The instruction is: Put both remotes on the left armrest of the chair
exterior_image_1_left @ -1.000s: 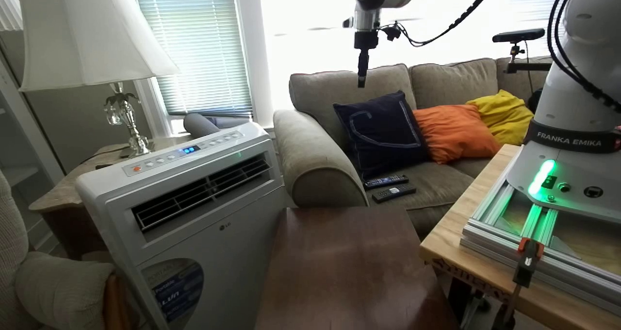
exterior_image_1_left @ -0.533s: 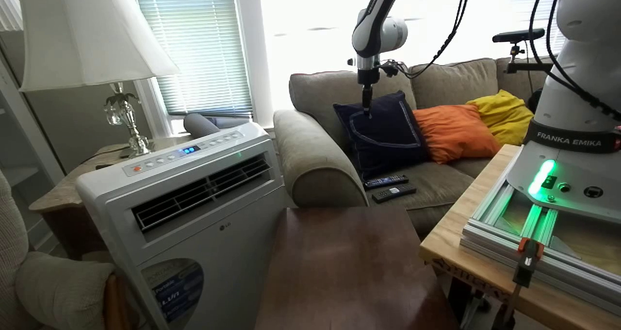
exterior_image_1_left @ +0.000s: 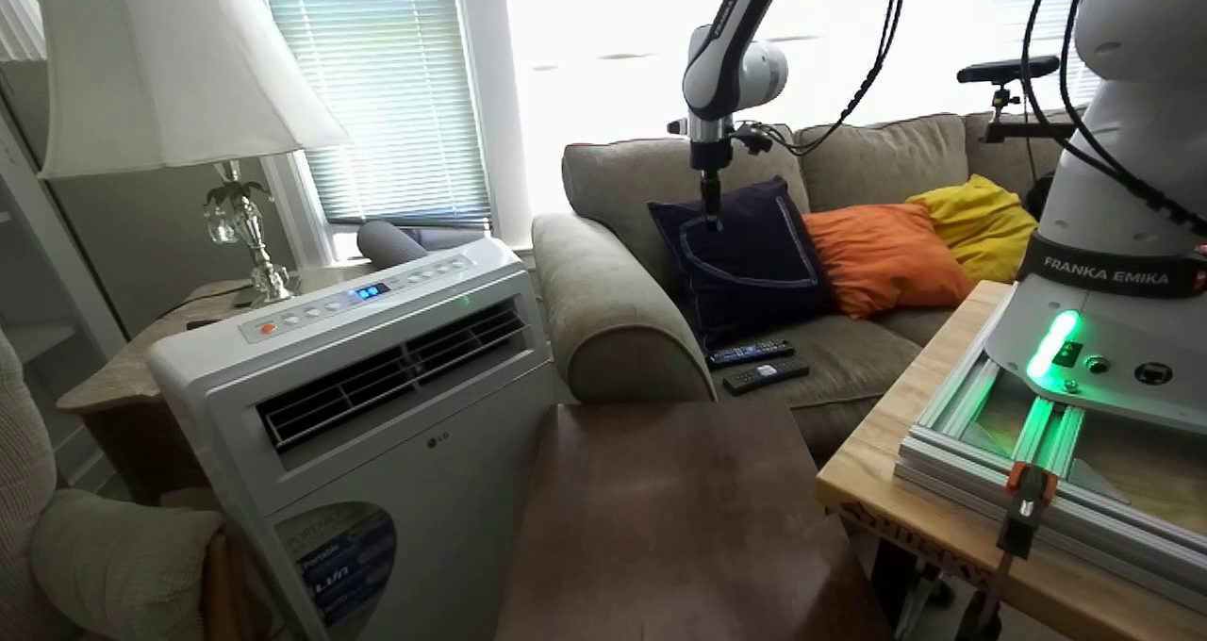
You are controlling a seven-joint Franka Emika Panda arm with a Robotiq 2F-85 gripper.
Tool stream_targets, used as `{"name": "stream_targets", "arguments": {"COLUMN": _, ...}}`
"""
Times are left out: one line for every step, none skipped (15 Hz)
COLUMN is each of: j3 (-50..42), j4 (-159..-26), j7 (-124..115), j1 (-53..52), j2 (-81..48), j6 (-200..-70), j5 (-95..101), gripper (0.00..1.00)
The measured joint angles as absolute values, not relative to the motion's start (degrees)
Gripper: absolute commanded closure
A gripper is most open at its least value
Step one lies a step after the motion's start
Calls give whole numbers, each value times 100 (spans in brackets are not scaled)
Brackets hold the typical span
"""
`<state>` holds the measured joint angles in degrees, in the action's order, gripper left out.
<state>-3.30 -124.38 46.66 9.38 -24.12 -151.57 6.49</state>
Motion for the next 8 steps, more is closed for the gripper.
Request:
{"name": "stream_targets", "arguments": {"j3": -329, "j4": -12454, "j7": 4857, "j1": 969, "j2": -2450, "j6": -15242, "j5": 799, "gripper": 0}}
{"name": "stream_targets", "arguments": {"j3": -331, "j4": -12454, "j7": 5072, "j1": 1025, "j2": -2525, "j6": -15374, "j5": 930, "gripper": 0}}
{"name": "stream_targets", "arguments": {"j3": -320, "j4": -12446, "j7": 5343, "j1": 1111, "j2": -2636, "j6": -15535, "j5": 994, "gripper": 0}}
{"name": "stream_targets", "arguments": {"j3": -281, "j4": -12425, "j7": 5609, "j1": 1238, "j2": -2784, "j6": -15703, "j5": 997, "gripper": 0}}
{"name": "stream_targets", "arguments": {"j3": -209, "j4": -12404, "j7": 5825, "j1": 1393, "j2": -2939, "j6": -15852, "j5": 985, "gripper": 0}}
{"name": "stream_targets", "arguments": {"j3": -123, "j4": -12374, "j7": 5978, "j1": 1560, "j2": -3098, "j6": -15964, "j5": 977, "gripper": 0}}
{"name": "stream_targets", "arguments": {"j3": -50, "j4": -12324, "j7": 6075, "j1": 1710, "j2": -3252, "j6": -16019, "j5": 975, "gripper": 0}}
{"name": "stream_targets", "arguments": {"j3": -22, "j4": -12248, "j7": 6095, "j1": 1810, "j2": -3399, "j6": -16026, "j5": 974, "gripper": 0}}
